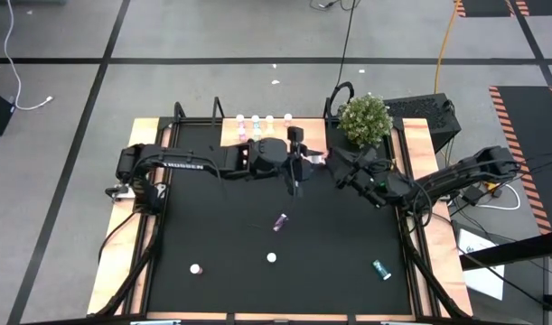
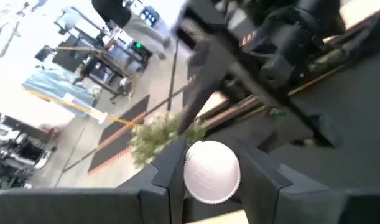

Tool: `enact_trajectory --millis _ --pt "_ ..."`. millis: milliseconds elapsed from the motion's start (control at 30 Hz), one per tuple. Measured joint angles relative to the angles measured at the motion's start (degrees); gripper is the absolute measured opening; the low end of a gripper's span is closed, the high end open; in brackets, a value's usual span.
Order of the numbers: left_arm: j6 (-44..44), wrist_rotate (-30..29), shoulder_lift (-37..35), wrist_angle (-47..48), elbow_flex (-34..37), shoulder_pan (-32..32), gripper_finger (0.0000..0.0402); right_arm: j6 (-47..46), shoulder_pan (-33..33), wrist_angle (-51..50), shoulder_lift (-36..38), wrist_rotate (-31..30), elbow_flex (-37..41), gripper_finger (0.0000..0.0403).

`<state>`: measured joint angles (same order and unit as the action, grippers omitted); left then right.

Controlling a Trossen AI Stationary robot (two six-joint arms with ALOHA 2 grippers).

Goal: Pick and place medicine bottles onto shelf by color
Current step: Put the right red medicine bottle on the shelf aligned with the other red medicine bottle

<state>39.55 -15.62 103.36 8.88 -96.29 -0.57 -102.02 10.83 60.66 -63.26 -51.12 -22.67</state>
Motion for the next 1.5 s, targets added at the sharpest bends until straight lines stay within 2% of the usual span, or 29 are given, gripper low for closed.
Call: enact_trajectory --millis 133,267,333,500,733,900,1500 --pt "-0.4 -0.9 -2.0 2.8 -0.1 -2.4 0.0125 1.4 0.0 4.1 0.0 -1.4 6.2 0.029" --pt "-4.2 -0.6 -2.1 8.0 -0.1 -7.3 0.0129 3.3 1.2 7.5 0.0 -1.3 10.6 0.0305" --pt "-7.5 2.9 -1.6 11.6 -0.1 -10.8 0.0129 7.1 2.0 8.6 0.0 -0.8 11.1 0.0306" --pt "-16.6 11.5 2.4 14.1 -0.1 -18.9 0.013 22.7 2.2 9.0 0.0 5.9 9.2 0.0303" --pt "-17.9 20.5 10.5 16.2 -0.1 -27.2 0.013 33.0 2.9 6.6 0.0 7.9 5.2 0.0302" --pt "-18.6 21.8 14.4 20.0 0.0 -29.1 0.0131 34.2 3.6 6.3 0.0 7.8 5.0 0.0302" --pt "-19.3 23.6 17.3 16.8 -0.1 -29.0 0.0131 33.8 3.5 6.3 0.0 7.2 5.0 0.0302"
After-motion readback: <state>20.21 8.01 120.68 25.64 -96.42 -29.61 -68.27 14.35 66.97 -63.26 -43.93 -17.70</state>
